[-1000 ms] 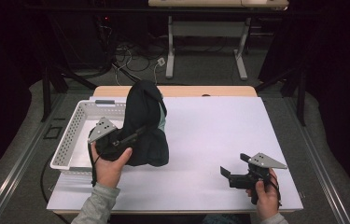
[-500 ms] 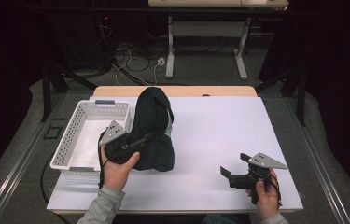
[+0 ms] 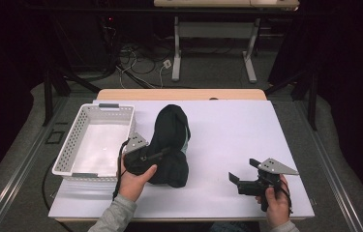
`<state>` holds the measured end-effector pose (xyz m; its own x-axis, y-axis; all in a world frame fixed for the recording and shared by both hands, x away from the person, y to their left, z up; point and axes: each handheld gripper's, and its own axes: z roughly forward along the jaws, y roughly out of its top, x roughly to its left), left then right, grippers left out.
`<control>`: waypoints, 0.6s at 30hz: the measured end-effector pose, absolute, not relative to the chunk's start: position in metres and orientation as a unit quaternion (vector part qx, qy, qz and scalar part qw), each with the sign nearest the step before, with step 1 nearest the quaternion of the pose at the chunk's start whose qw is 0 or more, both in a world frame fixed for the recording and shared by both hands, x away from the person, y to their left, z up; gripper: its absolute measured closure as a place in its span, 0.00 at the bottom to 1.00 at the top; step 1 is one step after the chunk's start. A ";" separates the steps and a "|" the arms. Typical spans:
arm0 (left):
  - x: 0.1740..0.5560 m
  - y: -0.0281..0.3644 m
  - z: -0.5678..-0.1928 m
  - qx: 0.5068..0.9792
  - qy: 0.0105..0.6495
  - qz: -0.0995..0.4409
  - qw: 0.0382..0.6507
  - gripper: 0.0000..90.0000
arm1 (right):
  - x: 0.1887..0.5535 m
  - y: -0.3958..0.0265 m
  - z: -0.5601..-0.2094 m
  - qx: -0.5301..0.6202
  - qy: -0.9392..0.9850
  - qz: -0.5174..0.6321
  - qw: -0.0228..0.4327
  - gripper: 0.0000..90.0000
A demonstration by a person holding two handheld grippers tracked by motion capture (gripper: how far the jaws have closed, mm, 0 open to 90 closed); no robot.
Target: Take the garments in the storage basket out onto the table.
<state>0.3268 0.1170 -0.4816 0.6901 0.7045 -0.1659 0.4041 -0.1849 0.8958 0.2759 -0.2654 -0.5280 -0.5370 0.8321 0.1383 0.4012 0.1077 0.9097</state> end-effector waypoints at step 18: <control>0.340 0.101 -0.521 0.780 0.381 0.126 0.480 0.70 | 0.276 -0.265 -0.528 0.428 0.713 0.511 0.215 0.02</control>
